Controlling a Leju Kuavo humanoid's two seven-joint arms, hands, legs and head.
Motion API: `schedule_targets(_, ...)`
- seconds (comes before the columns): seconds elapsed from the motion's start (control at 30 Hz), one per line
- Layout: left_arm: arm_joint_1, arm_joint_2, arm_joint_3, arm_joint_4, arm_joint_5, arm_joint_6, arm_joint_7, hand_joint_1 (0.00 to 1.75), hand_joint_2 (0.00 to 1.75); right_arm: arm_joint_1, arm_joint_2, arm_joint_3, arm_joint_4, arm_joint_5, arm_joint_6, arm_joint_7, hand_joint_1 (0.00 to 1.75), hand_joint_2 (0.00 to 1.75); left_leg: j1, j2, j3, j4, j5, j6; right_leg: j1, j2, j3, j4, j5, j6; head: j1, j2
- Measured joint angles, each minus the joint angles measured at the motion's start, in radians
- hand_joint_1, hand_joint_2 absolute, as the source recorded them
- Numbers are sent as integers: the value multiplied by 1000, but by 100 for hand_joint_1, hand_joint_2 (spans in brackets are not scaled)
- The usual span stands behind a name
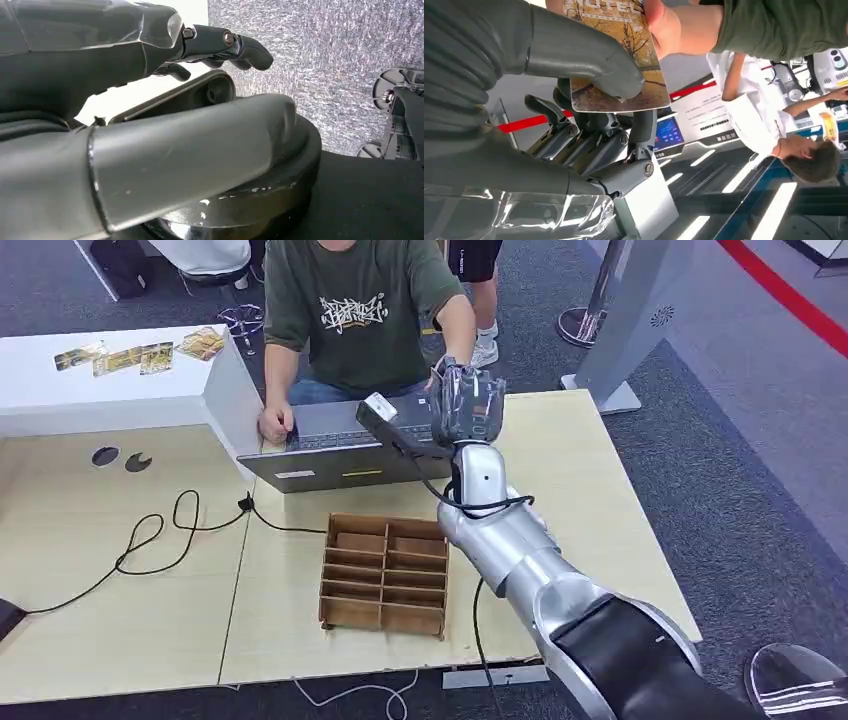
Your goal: Pass the card to the sensor for recognition and then transmit it.
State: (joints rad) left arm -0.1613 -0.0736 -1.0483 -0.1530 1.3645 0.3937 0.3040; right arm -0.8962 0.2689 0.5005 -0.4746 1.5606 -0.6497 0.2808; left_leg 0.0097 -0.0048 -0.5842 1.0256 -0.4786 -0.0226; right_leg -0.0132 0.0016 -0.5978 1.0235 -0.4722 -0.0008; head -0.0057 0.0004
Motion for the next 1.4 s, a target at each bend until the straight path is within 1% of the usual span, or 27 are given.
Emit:
schedule_targets(0.57, 0, 0, 0, 0, 2, 1, 0, 0, 0, 0, 3, 0, 4, 0, 0, -9, 175, 175, 0, 0, 0, 0, 0, 0, 0, 0, 0, 0, 0, 0, 0, 0)
schedule_targets(0.6, 0, 0, 0, 0, 3, 1, 0, 0, 0, 0, 3, 0, 4, 0, 0, -9, 93, 175, 0, 0, 0, 0, 0, 0, 0, 0, 0, 0, 0, 0, 0, 0)
schedule_targets(0.63, 0, 0, 0, 0, 3, 1, 0, 0, 0, 0, 3, 0, 4, 0, 0, -9, 0, 175, 0, 0, 0, 0, 0, 0, 0, 0, 0, 0, 0, 0, 0, 0)
schedule_targets(1.4, 0, 0, 0, 0, 6, 1, 0, 0, 0, -3, 17, -1, 58, -11, 0, -6, 0, 175, 0, 0, 0, 0, 0, 0, 0, 0, 0, 0, 0, 0, 0, 0)
